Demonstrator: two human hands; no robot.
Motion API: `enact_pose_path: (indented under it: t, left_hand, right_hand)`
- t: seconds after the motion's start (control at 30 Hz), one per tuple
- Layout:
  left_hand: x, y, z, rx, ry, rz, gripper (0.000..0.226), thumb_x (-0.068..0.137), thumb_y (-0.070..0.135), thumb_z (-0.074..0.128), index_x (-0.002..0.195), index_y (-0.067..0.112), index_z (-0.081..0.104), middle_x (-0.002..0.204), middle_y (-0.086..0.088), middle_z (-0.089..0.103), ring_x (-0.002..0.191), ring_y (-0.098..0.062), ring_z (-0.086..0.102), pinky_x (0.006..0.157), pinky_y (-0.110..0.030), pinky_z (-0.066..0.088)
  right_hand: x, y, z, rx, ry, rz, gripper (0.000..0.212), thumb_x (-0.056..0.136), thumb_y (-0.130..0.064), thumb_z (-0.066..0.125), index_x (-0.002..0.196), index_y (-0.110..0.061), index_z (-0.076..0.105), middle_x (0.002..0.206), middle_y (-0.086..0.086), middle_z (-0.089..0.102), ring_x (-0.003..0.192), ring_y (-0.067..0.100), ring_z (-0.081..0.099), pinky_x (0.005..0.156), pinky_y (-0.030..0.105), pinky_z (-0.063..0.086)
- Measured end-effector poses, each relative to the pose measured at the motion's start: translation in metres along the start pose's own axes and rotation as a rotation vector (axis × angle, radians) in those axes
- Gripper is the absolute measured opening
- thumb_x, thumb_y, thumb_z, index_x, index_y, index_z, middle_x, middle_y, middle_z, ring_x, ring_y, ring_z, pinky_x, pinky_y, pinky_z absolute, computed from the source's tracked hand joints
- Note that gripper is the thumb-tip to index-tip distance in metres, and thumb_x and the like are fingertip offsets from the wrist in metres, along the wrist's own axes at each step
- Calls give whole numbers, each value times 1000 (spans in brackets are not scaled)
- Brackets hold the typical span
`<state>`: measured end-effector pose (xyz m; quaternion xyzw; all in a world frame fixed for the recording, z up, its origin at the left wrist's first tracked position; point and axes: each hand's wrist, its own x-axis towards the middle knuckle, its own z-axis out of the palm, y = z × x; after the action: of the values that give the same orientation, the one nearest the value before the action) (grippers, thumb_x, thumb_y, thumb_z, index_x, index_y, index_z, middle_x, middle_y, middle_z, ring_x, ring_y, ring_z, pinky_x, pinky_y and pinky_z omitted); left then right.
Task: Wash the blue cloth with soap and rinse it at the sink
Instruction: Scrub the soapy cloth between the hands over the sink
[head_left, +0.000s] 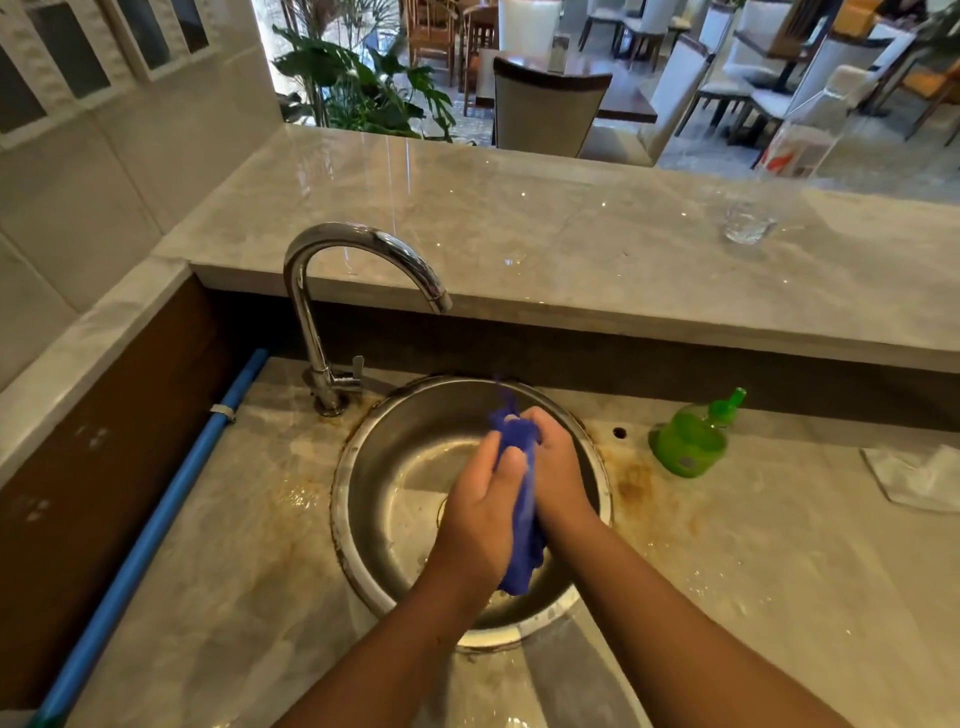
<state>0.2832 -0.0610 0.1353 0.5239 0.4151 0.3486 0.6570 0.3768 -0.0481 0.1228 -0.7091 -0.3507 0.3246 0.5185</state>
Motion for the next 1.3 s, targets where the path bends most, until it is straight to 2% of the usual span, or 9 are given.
enact_pose_path:
  t: [0.13,0.27,0.4,0.57,0.8,0.97,1.07,1.17,1.3]
  left_hand:
    - [23,4,-8,-131,286,-87,22,103,31,42,97,22,61,97,-14,67,88,-32,66,85,-52,56]
    - [31,7,-21,-450,296,-315,30,102,30,43,79,19,59,68,-4,58,56,-13,58,59,-30,48]
    - [19,7,-4,-403,254,-294,21,103,30,46,104,21,65,96,-12,74,87,-25,73,79,-42,59]
    - [38,12,-14,-219,332,-164,23,105,28,41,97,14,57,80,-5,60,65,-12,58,62,-24,51]
    - [-11,-2,24,-157,195,-173,20,102,33,46,107,28,64,98,-5,74,94,-25,72,91,-52,56]
    - [5,10,9,-122,478,-143,19,101,37,48,104,24,60,98,-12,70,91,-33,71,81,-54,60]
    - [10,10,15,-57,501,-102,23,101,35,49,92,19,61,96,-22,66,89,-39,67,79,-54,55]
    - [2,4,40,-124,408,-174,27,102,34,46,87,24,66,83,-7,71,84,-28,67,78,-42,54]
    - [-13,-3,68,-12,388,-197,27,103,35,44,88,22,62,81,-2,66,77,-12,66,73,-29,53]
  right_hand:
    - [-28,-6,3,36,150,-156,25,101,-16,49,77,-17,53,64,-11,55,55,0,48,55,14,41]
    - [-55,-5,17,-267,-32,-441,27,98,-37,41,77,-24,51,66,-8,56,57,9,51,52,18,39]
    - [-31,6,9,-14,92,-99,30,105,-24,39,79,-19,52,67,-2,55,54,5,48,55,30,43]
    - [-66,-10,16,-157,18,-284,30,103,-19,47,76,-31,50,66,-9,56,61,10,54,53,18,42]
    - [11,29,-9,13,18,211,22,96,-15,51,73,-16,50,68,7,52,64,21,47,61,36,41]
    - [-6,17,-33,107,153,90,23,101,-31,49,85,-16,55,77,1,58,65,11,56,63,28,47]
    - [-37,-4,-42,63,12,-149,18,100,-24,53,82,-20,56,72,-4,59,60,2,55,57,14,45]
    - [-50,-2,-36,-48,-78,-250,20,99,-25,53,80,-24,55,67,-5,59,59,7,56,56,24,47]
    - [-10,21,-49,47,-12,25,22,100,-23,50,83,-11,55,74,11,57,61,14,50,70,48,49]
